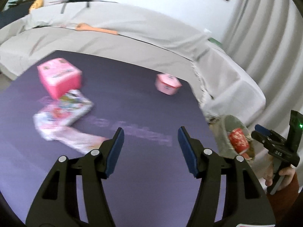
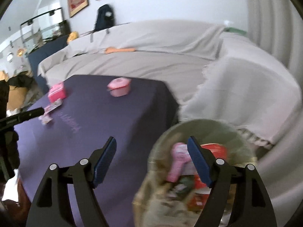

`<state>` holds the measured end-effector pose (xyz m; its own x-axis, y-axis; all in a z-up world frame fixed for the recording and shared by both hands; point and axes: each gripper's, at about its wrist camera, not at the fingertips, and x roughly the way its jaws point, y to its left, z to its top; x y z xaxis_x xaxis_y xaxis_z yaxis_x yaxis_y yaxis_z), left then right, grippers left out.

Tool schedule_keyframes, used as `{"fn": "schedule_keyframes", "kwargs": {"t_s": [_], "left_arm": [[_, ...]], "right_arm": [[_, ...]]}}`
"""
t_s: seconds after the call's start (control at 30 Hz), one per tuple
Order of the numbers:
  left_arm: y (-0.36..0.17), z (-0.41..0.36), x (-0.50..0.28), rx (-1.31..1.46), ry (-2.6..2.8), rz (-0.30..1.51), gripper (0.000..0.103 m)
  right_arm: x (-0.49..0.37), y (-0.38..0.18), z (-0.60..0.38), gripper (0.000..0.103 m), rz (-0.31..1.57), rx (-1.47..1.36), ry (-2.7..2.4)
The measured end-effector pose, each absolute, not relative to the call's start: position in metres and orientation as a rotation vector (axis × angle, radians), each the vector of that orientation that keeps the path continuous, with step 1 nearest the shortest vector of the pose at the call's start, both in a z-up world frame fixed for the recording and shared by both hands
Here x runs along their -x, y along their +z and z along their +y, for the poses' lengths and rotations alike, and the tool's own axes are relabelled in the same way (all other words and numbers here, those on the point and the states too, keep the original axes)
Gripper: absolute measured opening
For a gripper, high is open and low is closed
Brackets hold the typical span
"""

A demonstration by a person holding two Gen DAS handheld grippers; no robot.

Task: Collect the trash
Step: 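Move both grippers back over the table toward the pink-and-white wrapper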

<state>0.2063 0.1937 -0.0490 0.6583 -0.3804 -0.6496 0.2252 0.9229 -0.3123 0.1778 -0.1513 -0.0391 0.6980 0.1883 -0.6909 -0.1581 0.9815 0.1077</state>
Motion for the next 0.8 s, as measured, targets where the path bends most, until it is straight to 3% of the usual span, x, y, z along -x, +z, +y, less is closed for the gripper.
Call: {"fn": "schedule_keyframes", "kwargs": {"t_s": [0.4, 0.8], "left_arm": [[-0.060, 0.347, -0.200, 0.275, -0.057, 0.772, 0.059], [-0.063, 0.391, -0.204, 0.296, -0.016, 0.773, 0.059]], "right_arm": [[-0.228, -0.059, -0.014, 0.073, 0.870, 0.061, 0.396], [-0.268, -0.079, 0.156, 0.073, 0.912, 0.245, 0.753]]}}
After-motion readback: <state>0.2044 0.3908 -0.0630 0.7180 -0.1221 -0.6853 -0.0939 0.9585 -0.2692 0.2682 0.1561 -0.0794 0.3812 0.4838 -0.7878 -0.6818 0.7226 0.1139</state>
